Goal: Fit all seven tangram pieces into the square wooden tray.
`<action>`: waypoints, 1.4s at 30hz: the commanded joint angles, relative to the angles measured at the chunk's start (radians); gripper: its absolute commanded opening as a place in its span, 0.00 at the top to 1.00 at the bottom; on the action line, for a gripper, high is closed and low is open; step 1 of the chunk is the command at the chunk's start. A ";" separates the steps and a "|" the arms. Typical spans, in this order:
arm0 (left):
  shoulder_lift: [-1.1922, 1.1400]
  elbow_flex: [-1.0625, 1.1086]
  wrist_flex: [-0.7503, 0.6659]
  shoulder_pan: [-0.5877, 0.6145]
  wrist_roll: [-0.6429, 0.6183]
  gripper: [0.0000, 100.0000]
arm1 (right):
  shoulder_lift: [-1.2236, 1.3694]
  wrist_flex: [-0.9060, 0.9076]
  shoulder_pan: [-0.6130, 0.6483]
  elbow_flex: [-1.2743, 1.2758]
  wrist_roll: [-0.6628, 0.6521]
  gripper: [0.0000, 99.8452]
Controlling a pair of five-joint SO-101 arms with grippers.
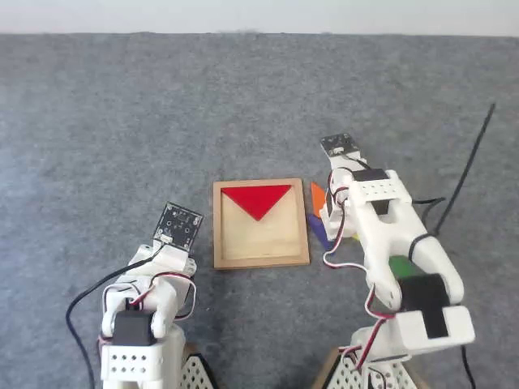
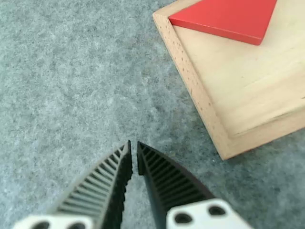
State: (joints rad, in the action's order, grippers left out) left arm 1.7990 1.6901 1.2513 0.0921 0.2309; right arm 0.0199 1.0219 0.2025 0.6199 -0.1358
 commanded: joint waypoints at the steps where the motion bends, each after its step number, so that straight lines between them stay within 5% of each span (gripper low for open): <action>1: 0.023 -0.008 0.005 0.005 0.008 0.98 | 0.013 -0.019 -0.022 -0.040 -0.015 0.59; 9: 0.023 -0.008 0.005 0.005 0.008 0.98 | 0.056 -0.030 -0.028 -0.041 -0.009 0.60; 17: 0.023 -0.008 0.005 0.005 0.008 0.98 | 0.062 -0.124 -0.028 -0.041 0.189 0.67; 32: 0.023 -0.008 0.005 0.005 0.008 0.98 | 0.041 -0.051 -0.053 -0.052 0.190 0.67; 42: 0.023 -0.008 0.005 0.005 0.008 0.98 | -0.209 0.101 -0.073 -0.069 0.143 0.67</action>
State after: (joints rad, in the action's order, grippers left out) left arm 1.7990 1.6901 1.2513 0.0921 0.2309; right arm -0.0675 1.0710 0.1335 0.6045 0.0422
